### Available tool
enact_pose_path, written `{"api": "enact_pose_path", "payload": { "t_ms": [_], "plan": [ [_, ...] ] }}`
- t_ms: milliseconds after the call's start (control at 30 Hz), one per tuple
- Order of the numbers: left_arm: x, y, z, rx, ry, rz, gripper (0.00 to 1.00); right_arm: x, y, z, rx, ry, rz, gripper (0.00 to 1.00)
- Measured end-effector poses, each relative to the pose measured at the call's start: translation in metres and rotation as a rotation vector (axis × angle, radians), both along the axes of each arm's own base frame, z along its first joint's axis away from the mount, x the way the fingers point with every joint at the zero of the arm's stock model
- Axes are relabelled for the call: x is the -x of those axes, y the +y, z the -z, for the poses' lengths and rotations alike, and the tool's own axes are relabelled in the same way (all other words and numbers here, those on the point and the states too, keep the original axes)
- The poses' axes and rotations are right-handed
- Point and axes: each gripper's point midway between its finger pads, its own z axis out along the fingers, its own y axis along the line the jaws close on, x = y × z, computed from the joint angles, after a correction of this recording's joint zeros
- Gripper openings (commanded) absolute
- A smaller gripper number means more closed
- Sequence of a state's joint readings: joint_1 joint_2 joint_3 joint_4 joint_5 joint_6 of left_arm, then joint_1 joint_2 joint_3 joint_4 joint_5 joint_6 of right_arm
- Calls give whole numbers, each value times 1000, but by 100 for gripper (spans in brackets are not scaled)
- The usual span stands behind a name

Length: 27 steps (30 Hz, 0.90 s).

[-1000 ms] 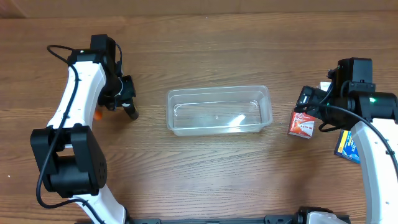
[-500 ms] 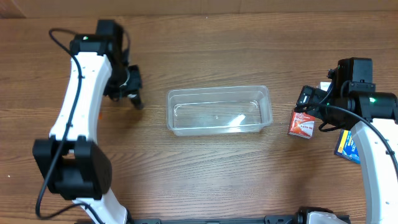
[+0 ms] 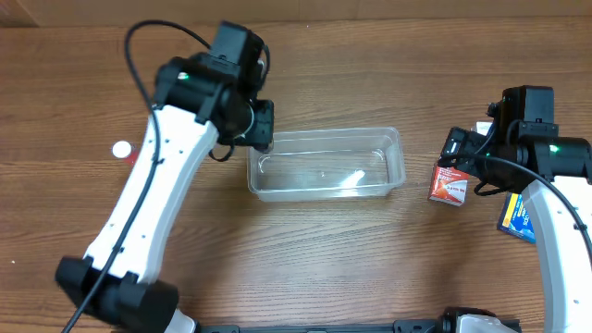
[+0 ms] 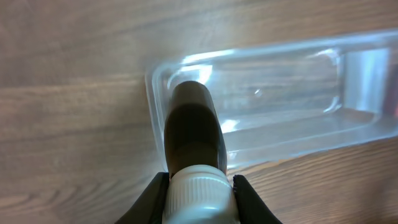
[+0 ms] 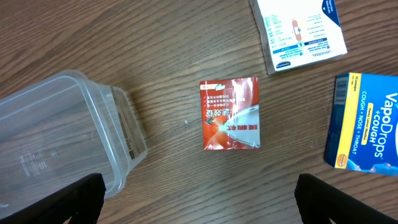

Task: Pack container
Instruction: 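Carry the dark bottle into the container and release it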

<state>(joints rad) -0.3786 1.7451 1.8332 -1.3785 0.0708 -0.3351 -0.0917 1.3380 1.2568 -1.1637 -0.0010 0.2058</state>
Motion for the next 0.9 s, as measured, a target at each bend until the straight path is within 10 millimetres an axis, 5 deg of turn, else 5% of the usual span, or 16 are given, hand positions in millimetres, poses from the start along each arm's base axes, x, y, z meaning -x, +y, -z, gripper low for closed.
{"api": "enact_pose_path", "payload": {
  "t_ms": [367,900],
  "plan": [
    [-23,-10,88,-58,152,-10,4,0,0,0,0,0,0,100],
    [-29,-12,114,-76,194,-9,25,0,0,0,0,0,0,100]
  ]
}}
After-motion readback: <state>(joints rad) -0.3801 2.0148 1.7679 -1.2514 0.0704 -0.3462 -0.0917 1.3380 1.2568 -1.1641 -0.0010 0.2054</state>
